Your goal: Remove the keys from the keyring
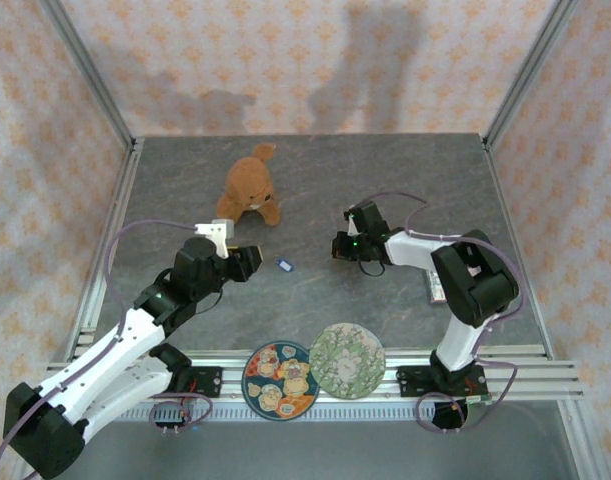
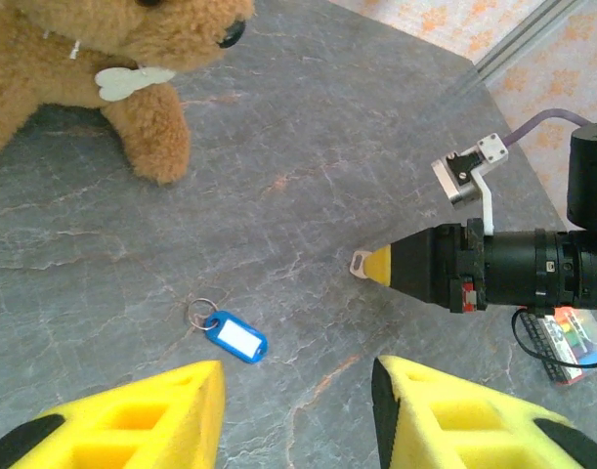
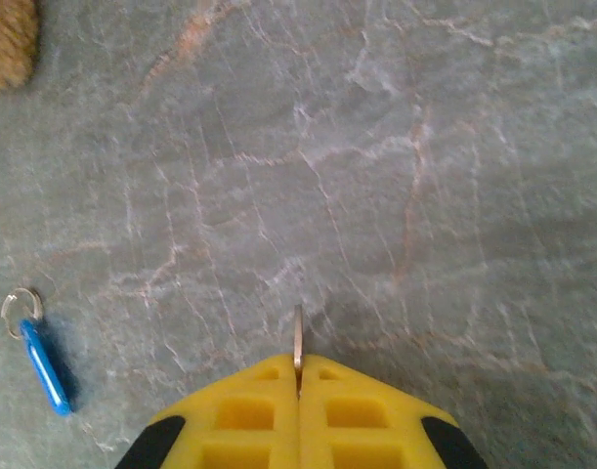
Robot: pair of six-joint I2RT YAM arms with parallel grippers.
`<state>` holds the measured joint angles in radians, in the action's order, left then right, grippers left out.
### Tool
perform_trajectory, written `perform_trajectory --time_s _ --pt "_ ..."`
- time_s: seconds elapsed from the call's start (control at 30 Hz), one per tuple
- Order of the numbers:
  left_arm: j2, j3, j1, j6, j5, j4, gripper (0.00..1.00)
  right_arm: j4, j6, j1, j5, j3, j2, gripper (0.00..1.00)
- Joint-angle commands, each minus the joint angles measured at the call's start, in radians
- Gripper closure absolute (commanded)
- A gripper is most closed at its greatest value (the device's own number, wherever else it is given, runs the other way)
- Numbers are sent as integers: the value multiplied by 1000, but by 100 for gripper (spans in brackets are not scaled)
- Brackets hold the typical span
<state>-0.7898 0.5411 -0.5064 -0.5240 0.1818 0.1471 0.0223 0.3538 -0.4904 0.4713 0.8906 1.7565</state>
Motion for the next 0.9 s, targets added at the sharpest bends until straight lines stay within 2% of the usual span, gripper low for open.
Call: perform_trajectory --time_s 0.0,0.03,0.17,0.23,0.3,0.33,0.5,0.63,0.7,0.77,0.83,0.87 --pt "29 -3 -5 6 -44 44 54 44 42 24 33 11 29 38" --pt "35 1 -6 11 -48 53 54 43 49 35 43 10 29 0" --pt "49 24 -5 26 -67 87 53 11 53 88 42 -20 -36 1" --pt "62 32 -5 35 -101 104 49 -44 29 111 10 -23 -92 1" --pt "77 40 -4 45 -151 123 26 -117 -3 127 -35 -16 -153 1" --pt "84 48 -6 50 -183 138 2 -160 -21 136 -64 -11 -187 1" --pt "84 128 2 120 -361 233 0 -306 -76 177 -230 16 -358 1" --pt "58 196 28 203 -545 282 0 -321 -77 200 -476 -14 -554 1" --pt "48 203 52 260 -631 266 0 -259 -90 199 -616 -67 -690 1" --pt "47 154 80 352 -710 174 0 -113 -127 200 -722 -181 -841 1" --pt "53 45 116 474 -760 -25 0 46 -140 200 -936 -319 -943 1" --pt "50 -23 139 491 -783 -165 0 141 -150 200 -1053 -391 -962 1"
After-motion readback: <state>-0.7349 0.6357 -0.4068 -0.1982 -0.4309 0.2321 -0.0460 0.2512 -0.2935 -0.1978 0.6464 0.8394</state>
